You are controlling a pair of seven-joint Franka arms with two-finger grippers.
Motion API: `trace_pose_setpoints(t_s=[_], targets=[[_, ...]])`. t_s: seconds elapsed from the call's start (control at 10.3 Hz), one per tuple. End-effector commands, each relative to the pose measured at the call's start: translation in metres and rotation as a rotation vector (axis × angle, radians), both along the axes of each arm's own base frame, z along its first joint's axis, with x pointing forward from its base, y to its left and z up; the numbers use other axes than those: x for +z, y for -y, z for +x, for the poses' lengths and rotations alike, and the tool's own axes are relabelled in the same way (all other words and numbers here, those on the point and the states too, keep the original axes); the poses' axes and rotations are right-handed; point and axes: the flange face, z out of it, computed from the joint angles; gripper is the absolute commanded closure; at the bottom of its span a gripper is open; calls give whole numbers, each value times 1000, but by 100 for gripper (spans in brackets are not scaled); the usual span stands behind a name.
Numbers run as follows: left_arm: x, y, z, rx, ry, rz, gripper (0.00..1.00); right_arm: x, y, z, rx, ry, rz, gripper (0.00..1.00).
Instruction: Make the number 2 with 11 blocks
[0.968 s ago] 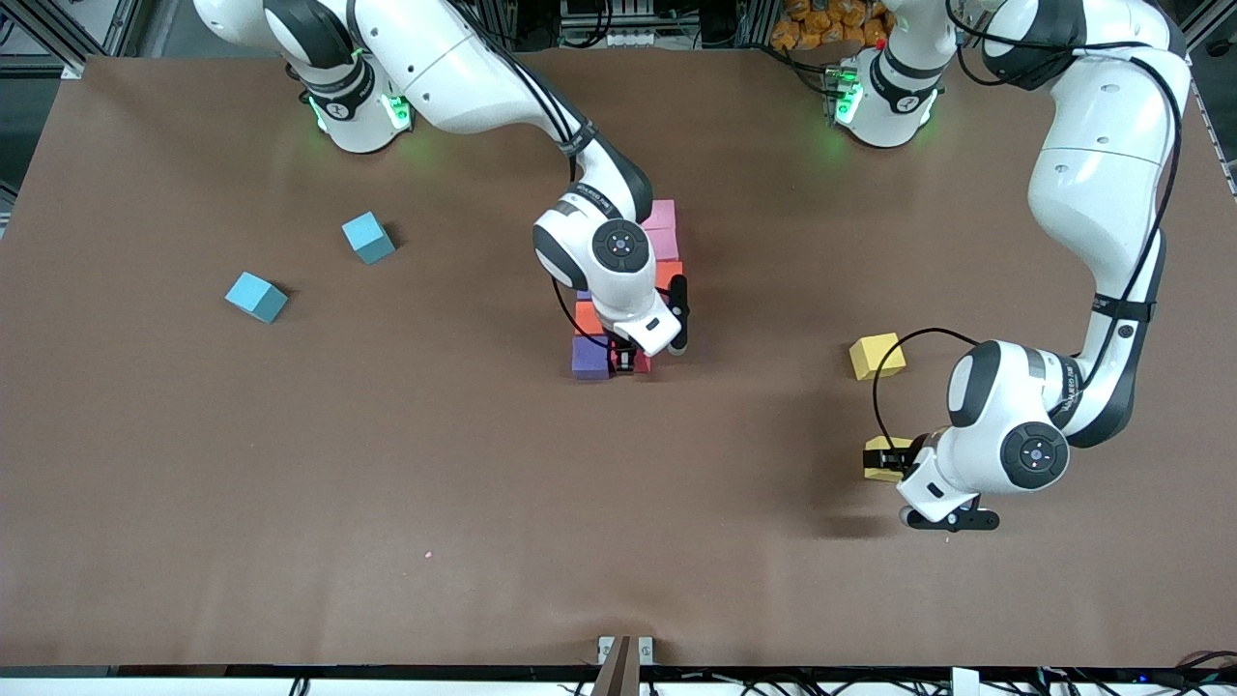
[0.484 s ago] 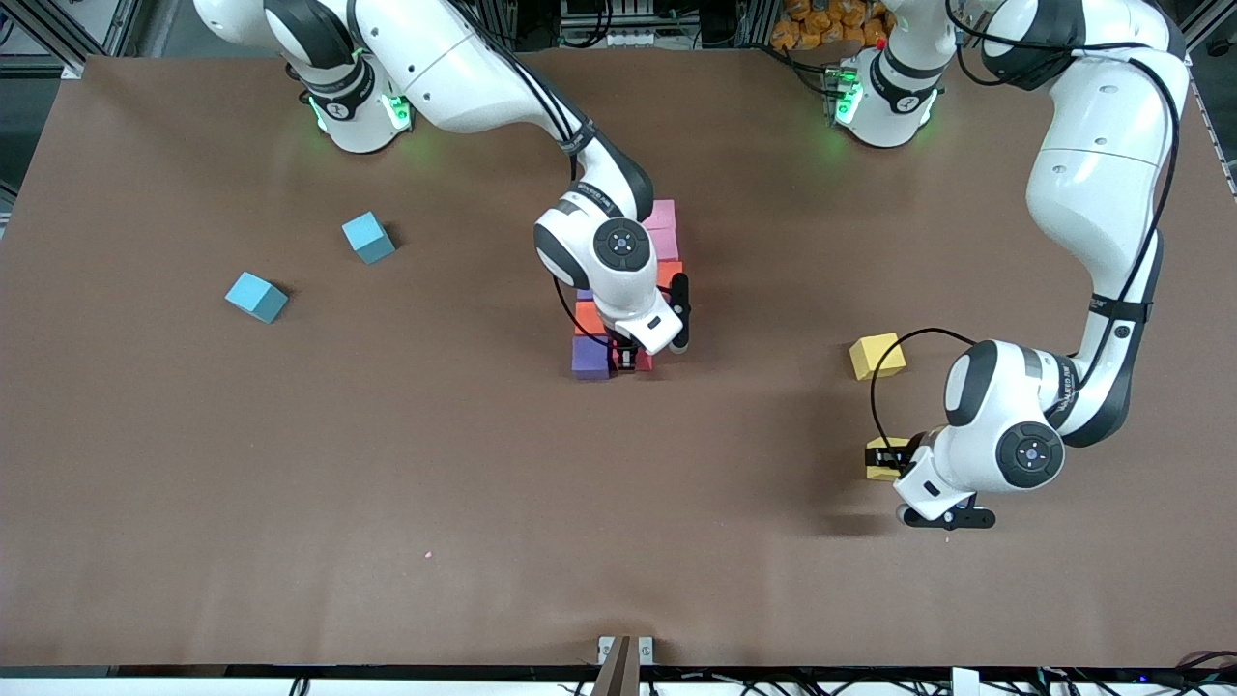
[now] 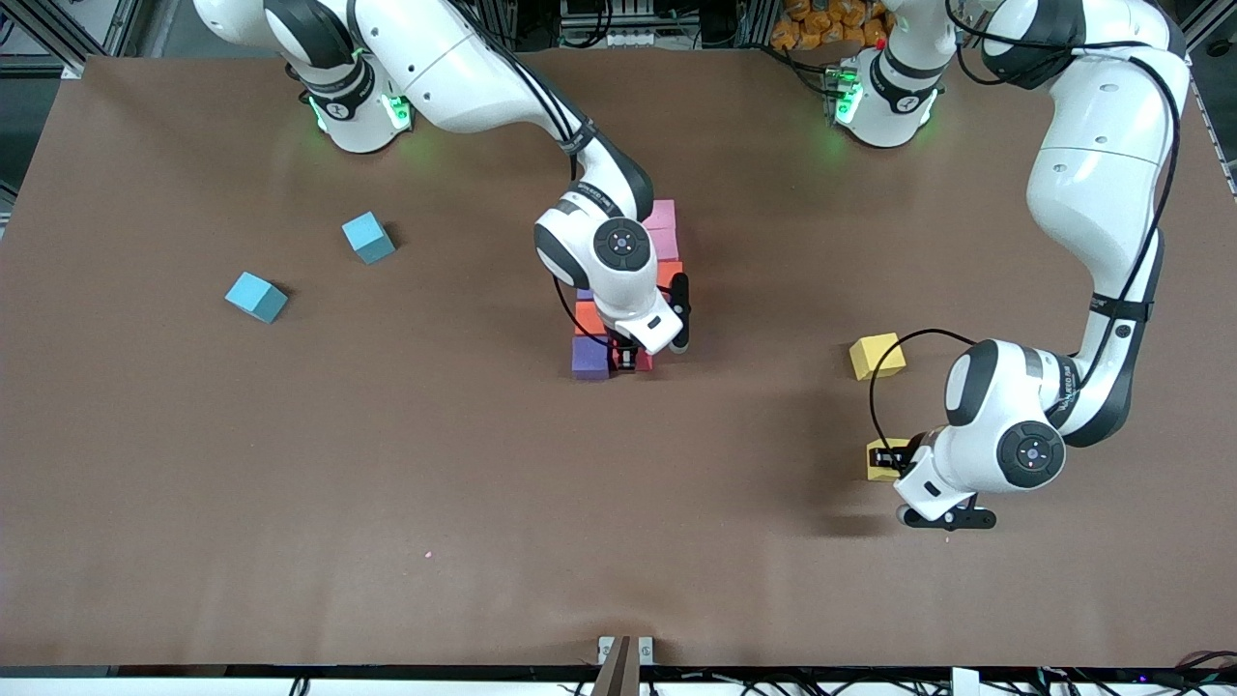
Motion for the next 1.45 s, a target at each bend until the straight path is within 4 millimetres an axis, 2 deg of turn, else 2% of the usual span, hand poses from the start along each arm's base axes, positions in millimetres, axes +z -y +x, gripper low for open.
trace_pose_setpoints(t_s=[0.0,0.29,0.58,1.07,1.36], targets=[[21,2,0,-18,21,25,57,7,3,-5,-7,-1,5,66],[47,1,-3,-19,1,38,57,12,4,-3,-9,3,7,66],[58,11,-6,-31,-9,19,57,17,6,-1,-17,1,9,66],[65,31,-8,-56,-2,-12,57,13,9,1,-17,5,-1,66],[63,26,-7,-52,-5,-8,56,12,11,3,-19,4,-6,66]])
